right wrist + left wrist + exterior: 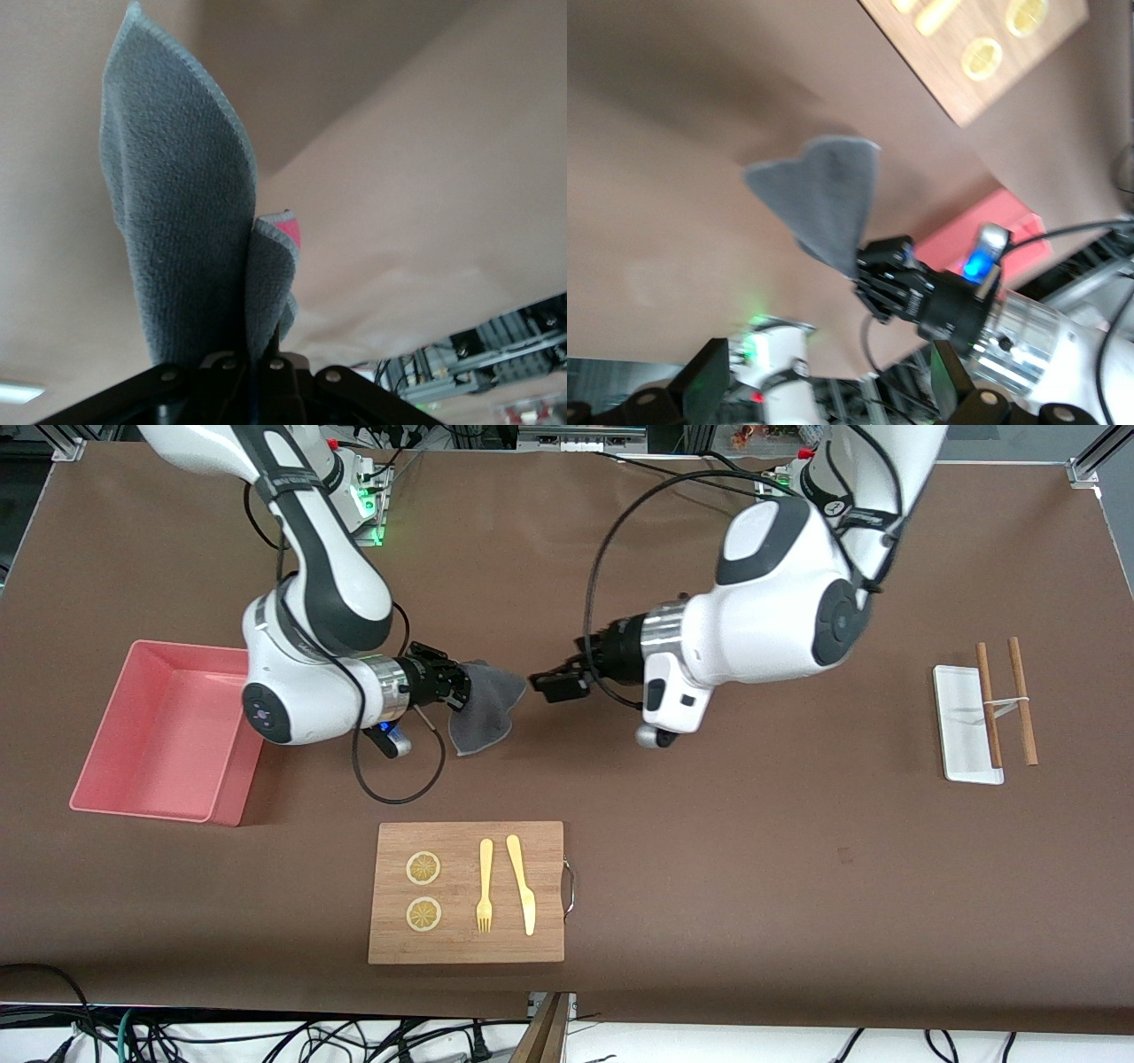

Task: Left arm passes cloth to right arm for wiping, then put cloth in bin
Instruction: 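Grasp the cloth with the right gripper while the left gripper releases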

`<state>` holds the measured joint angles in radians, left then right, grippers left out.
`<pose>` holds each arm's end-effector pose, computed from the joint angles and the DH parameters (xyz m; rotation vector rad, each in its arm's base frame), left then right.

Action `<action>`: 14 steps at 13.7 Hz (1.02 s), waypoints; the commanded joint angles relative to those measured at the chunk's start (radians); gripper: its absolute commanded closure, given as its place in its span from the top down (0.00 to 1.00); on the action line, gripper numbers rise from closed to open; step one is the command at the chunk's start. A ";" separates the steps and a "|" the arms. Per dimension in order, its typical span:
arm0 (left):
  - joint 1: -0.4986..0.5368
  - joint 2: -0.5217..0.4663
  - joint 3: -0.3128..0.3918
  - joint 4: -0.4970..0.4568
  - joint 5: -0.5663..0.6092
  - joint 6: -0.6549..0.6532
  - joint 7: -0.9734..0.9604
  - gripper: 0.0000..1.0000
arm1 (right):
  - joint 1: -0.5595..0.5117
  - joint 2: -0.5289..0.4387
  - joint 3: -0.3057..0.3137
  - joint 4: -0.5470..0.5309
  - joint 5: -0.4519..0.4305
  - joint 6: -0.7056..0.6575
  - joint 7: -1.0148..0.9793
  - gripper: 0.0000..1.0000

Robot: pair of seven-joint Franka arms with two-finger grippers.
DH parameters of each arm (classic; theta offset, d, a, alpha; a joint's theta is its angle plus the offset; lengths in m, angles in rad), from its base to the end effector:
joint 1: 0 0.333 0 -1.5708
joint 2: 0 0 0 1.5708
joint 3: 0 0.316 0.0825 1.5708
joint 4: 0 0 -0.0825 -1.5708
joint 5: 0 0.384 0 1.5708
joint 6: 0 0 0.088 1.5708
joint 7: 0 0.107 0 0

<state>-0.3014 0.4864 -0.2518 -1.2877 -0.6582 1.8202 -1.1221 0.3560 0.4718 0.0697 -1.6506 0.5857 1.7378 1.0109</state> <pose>0.5971 -0.3809 0.5050 2.3290 0.9198 -0.6882 0.5614 0.3046 0.3289 -2.5675 1.0894 0.9664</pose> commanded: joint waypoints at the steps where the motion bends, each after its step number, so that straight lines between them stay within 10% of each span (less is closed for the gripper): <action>1: 0.106 -0.039 -0.004 -0.013 0.101 -0.168 0.028 1.00 | 0.046 0.020 -0.004 -0.001 -0.052 0.031 -0.011 0.00; 7: 0.309 -0.086 -0.006 -0.067 0.405 -0.372 0.558 1.00 | 0.118 0.103 -0.004 0.038 -0.049 0.071 -0.014 0.00; 14: 0.383 -0.610 -0.083 -0.546 0.654 -0.241 0.875 1.00 | 0.136 0.191 -0.007 0.038 -0.059 0.088 -0.096 0.00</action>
<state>0.0738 0.0735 -0.3106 -1.5817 -0.0500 1.4601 -0.3247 0.4906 0.6335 0.0675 -1.6352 0.5429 1.8285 0.9536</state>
